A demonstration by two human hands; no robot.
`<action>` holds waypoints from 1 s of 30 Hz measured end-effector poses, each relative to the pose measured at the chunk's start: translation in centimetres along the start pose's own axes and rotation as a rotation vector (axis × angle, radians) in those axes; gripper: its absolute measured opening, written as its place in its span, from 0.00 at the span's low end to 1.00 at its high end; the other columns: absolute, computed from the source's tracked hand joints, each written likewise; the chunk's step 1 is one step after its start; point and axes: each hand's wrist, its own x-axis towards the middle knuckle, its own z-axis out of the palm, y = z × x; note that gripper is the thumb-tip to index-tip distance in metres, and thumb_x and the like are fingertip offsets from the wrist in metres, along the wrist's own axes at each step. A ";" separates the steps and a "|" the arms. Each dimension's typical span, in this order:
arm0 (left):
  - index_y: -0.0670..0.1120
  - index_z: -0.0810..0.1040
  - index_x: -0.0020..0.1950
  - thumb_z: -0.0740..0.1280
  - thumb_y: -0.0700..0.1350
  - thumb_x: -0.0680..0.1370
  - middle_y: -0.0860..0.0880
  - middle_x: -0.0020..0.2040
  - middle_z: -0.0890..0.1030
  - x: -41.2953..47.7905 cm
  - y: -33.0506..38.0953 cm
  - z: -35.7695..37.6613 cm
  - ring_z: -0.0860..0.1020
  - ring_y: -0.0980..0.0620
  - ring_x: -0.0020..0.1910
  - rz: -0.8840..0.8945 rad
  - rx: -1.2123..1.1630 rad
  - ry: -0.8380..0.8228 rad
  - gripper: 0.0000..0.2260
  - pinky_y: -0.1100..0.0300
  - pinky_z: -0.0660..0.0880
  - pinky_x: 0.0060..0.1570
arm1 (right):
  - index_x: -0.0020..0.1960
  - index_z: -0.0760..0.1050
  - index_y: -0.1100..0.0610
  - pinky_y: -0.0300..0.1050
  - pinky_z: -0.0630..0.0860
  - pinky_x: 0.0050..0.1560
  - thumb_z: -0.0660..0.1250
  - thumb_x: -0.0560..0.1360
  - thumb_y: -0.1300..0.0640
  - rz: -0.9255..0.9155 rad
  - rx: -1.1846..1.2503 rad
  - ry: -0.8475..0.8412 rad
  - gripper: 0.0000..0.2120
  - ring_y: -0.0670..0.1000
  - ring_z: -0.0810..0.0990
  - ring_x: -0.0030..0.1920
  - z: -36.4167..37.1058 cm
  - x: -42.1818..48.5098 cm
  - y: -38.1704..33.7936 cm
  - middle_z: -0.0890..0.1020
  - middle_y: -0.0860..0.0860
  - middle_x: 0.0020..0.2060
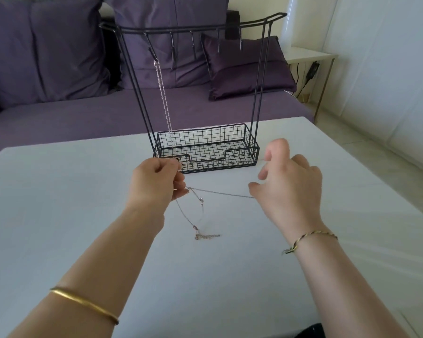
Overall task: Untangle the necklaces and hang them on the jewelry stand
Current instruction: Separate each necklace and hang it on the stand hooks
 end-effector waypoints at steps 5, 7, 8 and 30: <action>0.43 0.75 0.41 0.64 0.46 0.79 0.49 0.32 0.71 0.2 0.3 -0.5 0.68 0.54 0.28 -0.127 -0.070 0.043 0.09 0.61 0.72 0.29 | 0.44 0.68 0.48 0.46 0.53 0.43 0.70 0.69 0.44 -0.175 -0.076 -0.161 0.13 0.48 0.65 0.46 0.1 -0.3 -0.2 0.76 0.41 0.39; 0.44 0.73 0.40 0.66 0.46 0.78 0.49 0.32 0.70 0.1 0.4 -0.5 0.66 0.54 0.28 -0.139 -0.044 0.034 0.09 0.62 0.67 0.26 | 0.52 0.72 0.45 0.46 0.54 0.45 0.69 0.70 0.43 -0.181 -0.115 -0.230 0.13 0.48 0.66 0.51 0.3 -0.3 -0.1 0.78 0.40 0.48; 0.45 0.72 0.39 0.66 0.47 0.77 0.49 0.32 0.70 0.0 0.5 -0.5 0.66 0.53 0.28 -0.136 -0.010 0.025 0.10 0.62 0.64 0.26 | 0.57 0.71 0.44 0.46 0.55 0.46 0.69 0.70 0.44 -0.171 -0.145 -0.249 0.17 0.49 0.67 0.54 0.4 -0.3 -0.1 0.78 0.41 0.52; 0.46 0.72 0.33 0.66 0.52 0.77 0.50 0.29 0.74 -1.9 2.1 -0.1 0.66 0.55 0.24 -0.190 -0.140 -0.185 0.16 0.65 0.58 0.19 | 0.73 0.60 0.50 0.44 0.71 0.57 0.71 0.71 0.61 0.104 0.417 -0.439 0.35 0.51 0.71 0.65 2.1 0.2 1.2 0.70 0.51 0.66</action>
